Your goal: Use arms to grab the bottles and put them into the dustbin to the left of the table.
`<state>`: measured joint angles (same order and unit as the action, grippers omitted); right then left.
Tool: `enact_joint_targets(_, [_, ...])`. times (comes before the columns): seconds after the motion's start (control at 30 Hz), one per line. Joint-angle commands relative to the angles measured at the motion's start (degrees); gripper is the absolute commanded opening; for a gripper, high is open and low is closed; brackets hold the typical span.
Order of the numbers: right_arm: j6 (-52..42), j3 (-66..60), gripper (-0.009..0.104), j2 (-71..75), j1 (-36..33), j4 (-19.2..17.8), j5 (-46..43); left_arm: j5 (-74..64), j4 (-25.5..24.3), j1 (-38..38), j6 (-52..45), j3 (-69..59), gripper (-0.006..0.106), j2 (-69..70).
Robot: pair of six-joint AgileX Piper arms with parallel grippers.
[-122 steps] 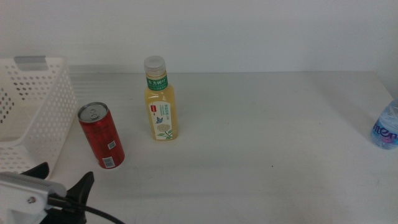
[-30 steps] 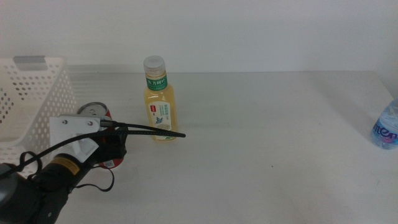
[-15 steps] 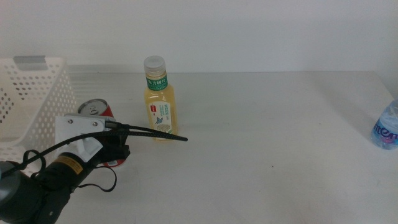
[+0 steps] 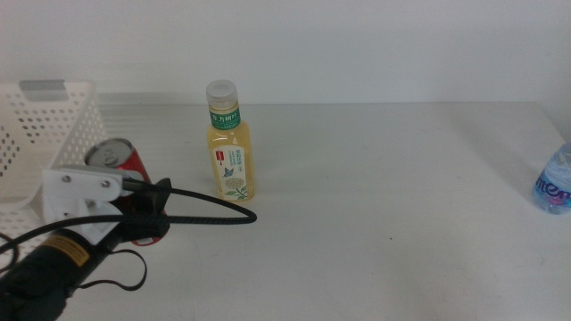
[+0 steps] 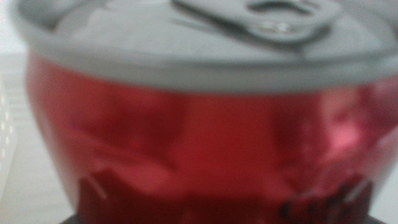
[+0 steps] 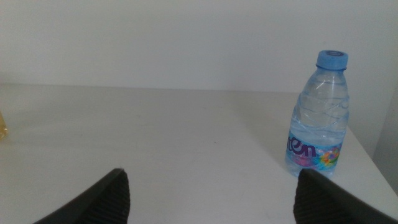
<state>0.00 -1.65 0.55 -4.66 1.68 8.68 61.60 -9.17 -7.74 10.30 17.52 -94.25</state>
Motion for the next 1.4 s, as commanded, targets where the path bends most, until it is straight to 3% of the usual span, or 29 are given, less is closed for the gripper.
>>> enact_joint_targets(0.0, [-0.5,0.5,0.074,1.6,0.3,-0.5,-4.3,3.7,-1.1,-0.1,2.3,0.4,-0.005,6.0])
enact_joint_targets(0.5, [-0.5,0.5,0.074,1.6,0.3,-0.5,-4.3,-30.5,-8.3,-0.1,9.6,3.4,-0.005,28.9])
enact_joint_targets(0.8, [-0.5,0.5,0.074,1.6,0.3,-0.5,-4.3,-39.9,-13.9,-0.1,15.4,8.1,-0.005,32.7])
enact_joint_targets(1.23, [-0.5,0.5,0.074,1.6,0.3,-0.5,-4.3,-51.3,-13.8,-0.1,17.4,15.8,-0.005,32.7])
enact_joint_targets(1.37, [-0.5,0.5,0.074,1.6,0.3,-0.5,-4.3,-66.6,-7.0,-0.1,11.3,22.2,-0.005,32.6])
